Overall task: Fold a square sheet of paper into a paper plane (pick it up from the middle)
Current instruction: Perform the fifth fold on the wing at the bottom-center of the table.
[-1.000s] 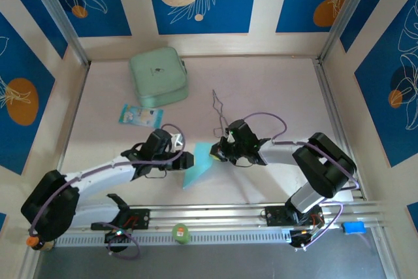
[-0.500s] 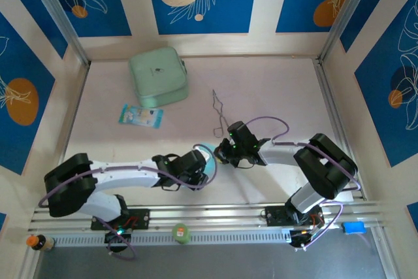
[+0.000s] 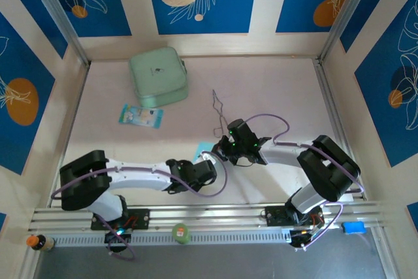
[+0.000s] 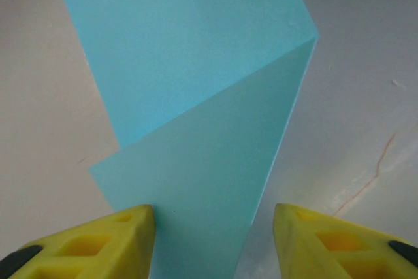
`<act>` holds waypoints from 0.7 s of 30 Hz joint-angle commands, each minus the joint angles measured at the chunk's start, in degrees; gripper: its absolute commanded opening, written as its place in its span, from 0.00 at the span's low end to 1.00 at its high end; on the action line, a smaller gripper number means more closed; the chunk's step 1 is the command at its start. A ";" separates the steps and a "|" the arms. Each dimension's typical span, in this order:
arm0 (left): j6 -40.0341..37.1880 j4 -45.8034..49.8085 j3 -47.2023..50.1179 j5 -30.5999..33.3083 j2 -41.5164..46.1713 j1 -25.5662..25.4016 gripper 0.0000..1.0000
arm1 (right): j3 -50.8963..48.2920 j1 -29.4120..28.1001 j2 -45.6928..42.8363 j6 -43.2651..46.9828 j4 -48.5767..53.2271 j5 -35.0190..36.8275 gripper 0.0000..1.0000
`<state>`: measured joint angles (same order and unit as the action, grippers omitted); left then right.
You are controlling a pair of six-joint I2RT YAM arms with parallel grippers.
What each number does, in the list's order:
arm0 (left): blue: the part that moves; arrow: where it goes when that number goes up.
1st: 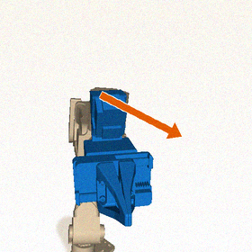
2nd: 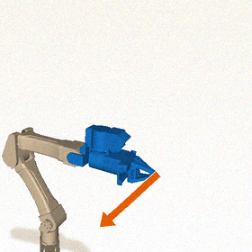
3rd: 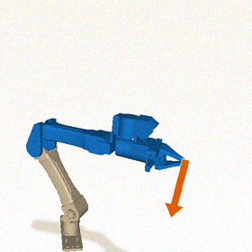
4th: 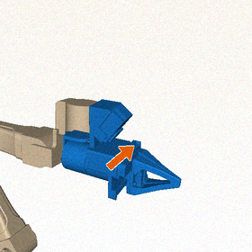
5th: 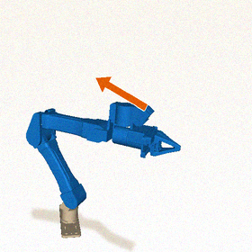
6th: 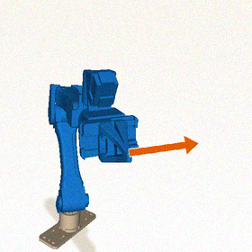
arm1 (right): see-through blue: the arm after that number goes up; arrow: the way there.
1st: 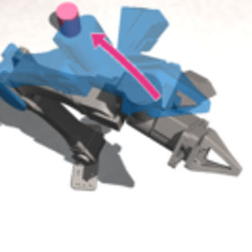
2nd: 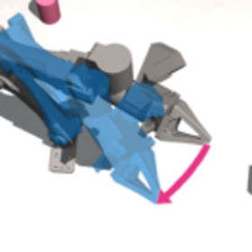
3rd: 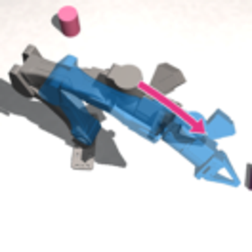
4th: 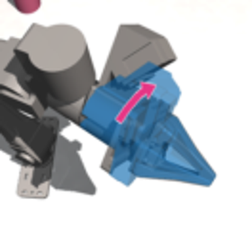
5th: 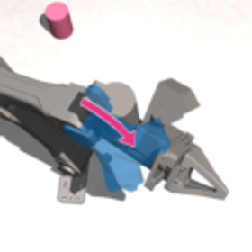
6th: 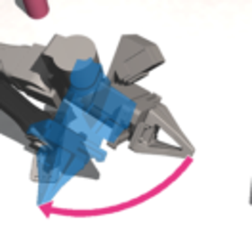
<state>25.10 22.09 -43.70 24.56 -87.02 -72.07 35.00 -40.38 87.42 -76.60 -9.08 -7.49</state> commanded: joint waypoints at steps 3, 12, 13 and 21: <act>-0.38 2.79 -2.09 4.37 -1.39 -1.35 0.44 | 1.19 -0.13 -1.63 -0.57 2.11 0.01 0.02; 0.29 3.20 -2.35 5.04 -2.41 -1.55 0.30 | 1.20 -0.05 -1.99 -0.59 2.01 0.01 0.02; 0.38 3.15 -2.27 5.06 -2.42 -1.51 0.30 | 1.05 0.10 -1.99 -0.61 1.96 0.02 0.02; 0.89 3.31 -2.09 5.45 -2.32 -1.58 0.25 | 1.02 0.04 -2.10 -0.48 1.93 -0.07 0.02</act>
<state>25.17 23.62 -44.75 28.64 -88.97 -73.06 35.16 -40.38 86.76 -76.60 -8.08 -7.46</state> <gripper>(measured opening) 0.255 0.042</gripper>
